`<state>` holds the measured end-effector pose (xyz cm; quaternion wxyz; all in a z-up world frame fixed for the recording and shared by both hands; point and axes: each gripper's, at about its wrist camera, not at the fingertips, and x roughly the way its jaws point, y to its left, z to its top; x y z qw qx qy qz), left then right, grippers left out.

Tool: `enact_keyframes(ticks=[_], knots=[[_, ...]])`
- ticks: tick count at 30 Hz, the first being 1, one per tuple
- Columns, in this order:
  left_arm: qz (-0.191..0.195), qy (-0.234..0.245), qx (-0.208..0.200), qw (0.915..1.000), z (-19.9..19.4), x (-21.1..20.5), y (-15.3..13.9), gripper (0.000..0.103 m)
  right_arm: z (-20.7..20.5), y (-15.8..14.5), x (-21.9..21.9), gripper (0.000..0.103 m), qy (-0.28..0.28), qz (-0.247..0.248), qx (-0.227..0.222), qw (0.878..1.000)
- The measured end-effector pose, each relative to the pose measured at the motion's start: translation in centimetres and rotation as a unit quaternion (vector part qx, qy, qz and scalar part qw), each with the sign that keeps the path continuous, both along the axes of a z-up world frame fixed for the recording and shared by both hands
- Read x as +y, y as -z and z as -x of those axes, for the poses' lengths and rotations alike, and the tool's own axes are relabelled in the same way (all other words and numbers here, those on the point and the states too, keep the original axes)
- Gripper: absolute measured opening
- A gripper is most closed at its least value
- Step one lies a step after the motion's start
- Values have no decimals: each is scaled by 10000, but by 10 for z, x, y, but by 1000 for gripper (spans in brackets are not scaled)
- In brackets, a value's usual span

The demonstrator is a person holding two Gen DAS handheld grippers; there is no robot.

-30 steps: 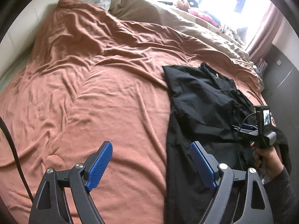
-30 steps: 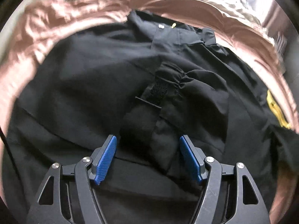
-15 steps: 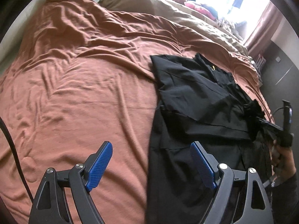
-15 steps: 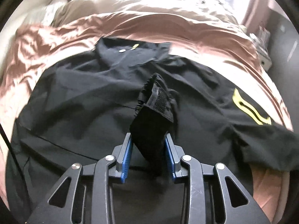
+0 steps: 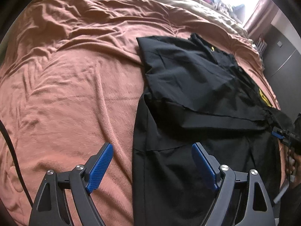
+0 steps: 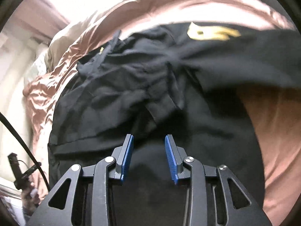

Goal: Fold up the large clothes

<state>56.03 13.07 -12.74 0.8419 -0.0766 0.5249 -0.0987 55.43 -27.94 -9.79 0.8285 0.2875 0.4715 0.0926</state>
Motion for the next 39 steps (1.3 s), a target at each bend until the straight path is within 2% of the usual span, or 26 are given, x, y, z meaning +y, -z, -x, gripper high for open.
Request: enact_keyframes(ticks=[3, 8, 11, 13, 16, 19, 24, 28, 35, 36, 37, 38, 39], knots=[[-39, 99, 112, 9999, -7, -5, 9, 86, -3, 17, -9, 32, 60, -459, 51, 9989], [-196, 151, 171, 9995, -21, -10, 17, 86, -16, 16, -11, 32, 43, -737, -166, 9971], [-225, 105, 182, 9995, -31, -9, 21, 83, -25, 21, -9, 31, 72, -527, -163, 9985], [-245, 47, 181, 9995, -40, -7, 23, 81, -29, 21, -5, 14, 133, -409, -138, 9990], [-313, -21, 224, 9993, -49, -7, 29, 71, -37, 23, -2, 6, 211, -289, -122, 9993], [-413, -160, 299, 9986, -58, -3, 36, 65, -44, 21, 1, 5, 287, -223, -137, 9992], [-405, -420, 321, 9978, -64, 8, 41, 64, -47, 13, 4, 5, 324, 56, -144, 9994], [-319, -457, 297, 9980, -59, 8, 33, 64, -47, 2, 11, 6, 290, 369, -247, 9986], [-194, -398, -39, 9990, -30, -1, -8, 65, -3, -27, -4, 7, 255, 178, -605, 9977], [-153, -407, -66, 9990, -27, -3, -14, 65, 6, -33, -8, 13, 290, 252, -664, 9970], [-97, -407, -103, 9991, -23, -5, -19, 65, 15, -38, -12, 32, 322, 285, -730, 9964], [-33, -391, -173, 9991, -17, -10, -27, 66, 22, -42, -15, 47, 354, 289, -780, 9959], [-12, -373, -217, 9991, -16, -13, -32, 68, 32, -47, -20, 73, 413, 291, -862, 9950]])
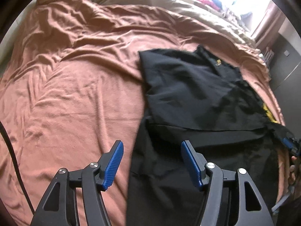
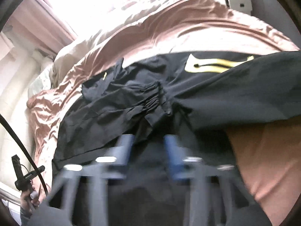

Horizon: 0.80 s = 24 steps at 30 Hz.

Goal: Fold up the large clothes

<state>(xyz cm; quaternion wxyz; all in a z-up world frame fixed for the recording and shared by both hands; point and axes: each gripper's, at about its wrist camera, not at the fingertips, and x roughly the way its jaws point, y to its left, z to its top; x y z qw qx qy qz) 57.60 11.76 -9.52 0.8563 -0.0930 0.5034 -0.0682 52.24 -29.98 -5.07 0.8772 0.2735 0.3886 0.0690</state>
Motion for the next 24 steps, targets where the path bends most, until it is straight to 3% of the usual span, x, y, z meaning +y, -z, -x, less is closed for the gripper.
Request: enact_keyframes(ticks=[1, 4, 8, 11, 13, 19, 24], knots=[[15, 35, -71, 10000, 4, -5, -6, 74, 10, -5, -5, 79, 66, 23, -96, 9999], [46, 150, -354, 9992, 16, -23, -25, 87, 36, -15, -24, 79, 195, 64, -195, 9996], [86, 298, -624, 9976, 27, -50, -42, 87, 71, -24, -49, 82, 438, 186, -346, 9983], [172, 387, -803, 9959, 34, -75, -54, 87, 97, -29, -71, 91, 704, 292, -436, 9961], [185, 498, -951, 9941, 39, -96, -62, 87, 113, -31, -84, 103, 857, 337, -479, 9946], [233, 810, -1301, 9879, 47, -157, -83, 87, 154, -38, -119, 103, 1114, 658, -561, 9900], [314, 1132, -1278, 9848, 48, -205, -91, 87, 174, -41, -147, 103, 1351, 479, -535, 9882]])
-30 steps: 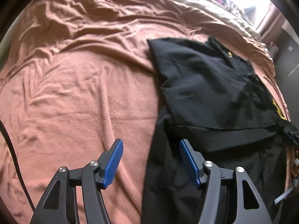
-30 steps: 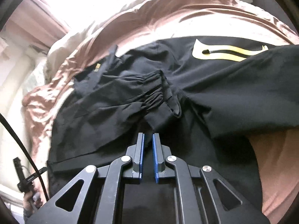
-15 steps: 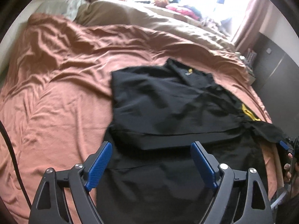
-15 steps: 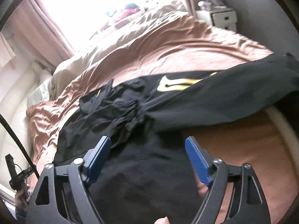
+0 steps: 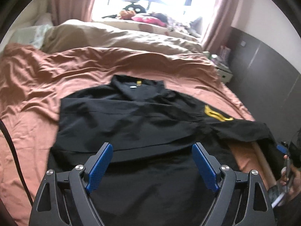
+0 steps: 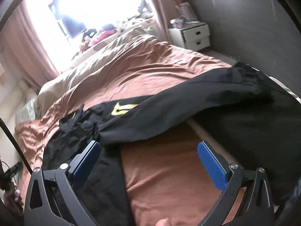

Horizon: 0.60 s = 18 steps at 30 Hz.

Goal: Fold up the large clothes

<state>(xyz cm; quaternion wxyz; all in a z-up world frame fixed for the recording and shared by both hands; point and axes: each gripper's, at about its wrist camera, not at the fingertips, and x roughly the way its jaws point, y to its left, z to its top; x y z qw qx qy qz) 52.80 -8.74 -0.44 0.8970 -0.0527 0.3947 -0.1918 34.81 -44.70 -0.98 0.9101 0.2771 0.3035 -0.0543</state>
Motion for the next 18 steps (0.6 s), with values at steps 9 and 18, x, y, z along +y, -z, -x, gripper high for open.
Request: enact_keyframes(ticks=[9, 18], knots=[[-204, 342, 48, 9992, -11, -74, 0, 97, 19, 14, -49, 103, 134, -424, -271, 9986], [-466, 333, -18, 9984, -26, -125, 6, 98, 15, 63, -99, 67, 515, -1630, -410, 9844]])
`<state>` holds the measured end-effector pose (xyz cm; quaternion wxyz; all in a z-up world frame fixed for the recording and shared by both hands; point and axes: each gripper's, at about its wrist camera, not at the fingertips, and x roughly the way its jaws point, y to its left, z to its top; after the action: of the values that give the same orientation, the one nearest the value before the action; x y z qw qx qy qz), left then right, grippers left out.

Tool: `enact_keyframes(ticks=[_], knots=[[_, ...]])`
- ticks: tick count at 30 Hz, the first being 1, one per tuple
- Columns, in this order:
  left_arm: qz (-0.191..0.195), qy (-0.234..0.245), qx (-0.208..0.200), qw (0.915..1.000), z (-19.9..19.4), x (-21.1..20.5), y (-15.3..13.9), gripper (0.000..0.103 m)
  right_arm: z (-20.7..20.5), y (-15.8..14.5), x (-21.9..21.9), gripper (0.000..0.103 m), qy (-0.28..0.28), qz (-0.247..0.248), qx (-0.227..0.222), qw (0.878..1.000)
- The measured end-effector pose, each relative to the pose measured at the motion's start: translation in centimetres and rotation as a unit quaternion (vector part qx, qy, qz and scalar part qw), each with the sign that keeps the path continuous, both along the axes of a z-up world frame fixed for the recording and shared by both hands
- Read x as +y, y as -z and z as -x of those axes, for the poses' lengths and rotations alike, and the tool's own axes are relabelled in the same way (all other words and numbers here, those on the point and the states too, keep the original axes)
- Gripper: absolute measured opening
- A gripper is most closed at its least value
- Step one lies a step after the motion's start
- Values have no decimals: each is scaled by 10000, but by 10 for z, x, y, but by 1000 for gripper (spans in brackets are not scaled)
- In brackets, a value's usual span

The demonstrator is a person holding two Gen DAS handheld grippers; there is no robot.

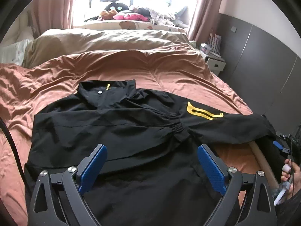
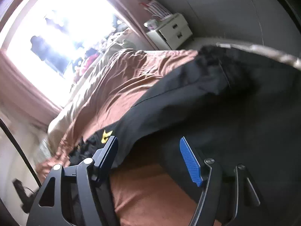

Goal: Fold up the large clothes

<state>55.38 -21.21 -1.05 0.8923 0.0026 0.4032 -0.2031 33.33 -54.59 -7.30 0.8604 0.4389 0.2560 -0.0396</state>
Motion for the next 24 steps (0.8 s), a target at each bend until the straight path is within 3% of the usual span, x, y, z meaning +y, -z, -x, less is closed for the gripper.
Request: enact_keyframes(ticks=[2, 8, 13, 17, 24], knots=[[-60, 59, 41, 10000, -4, -10, 4, 98, -5, 13, -5, 65, -41, -444, -124, 9989], [-227, 207, 164, 9994, -12, -36, 20, 98, -14, 27, -16, 57, 38, -1097, -283, 9936], [-518, 325, 102, 9981, -21, -58, 31, 98, -21, 32, -27, 26, 261, -1161, -124, 9928], [-757, 393, 49, 9963, -36, -78, 42, 96, -18, 23, -29, 12, 382, -1045, -392, 9930], [-650, 601, 463, 9950, -66, -104, 80, 62, -11, -21, -20, 3, 173, -502, -860, 9949]])
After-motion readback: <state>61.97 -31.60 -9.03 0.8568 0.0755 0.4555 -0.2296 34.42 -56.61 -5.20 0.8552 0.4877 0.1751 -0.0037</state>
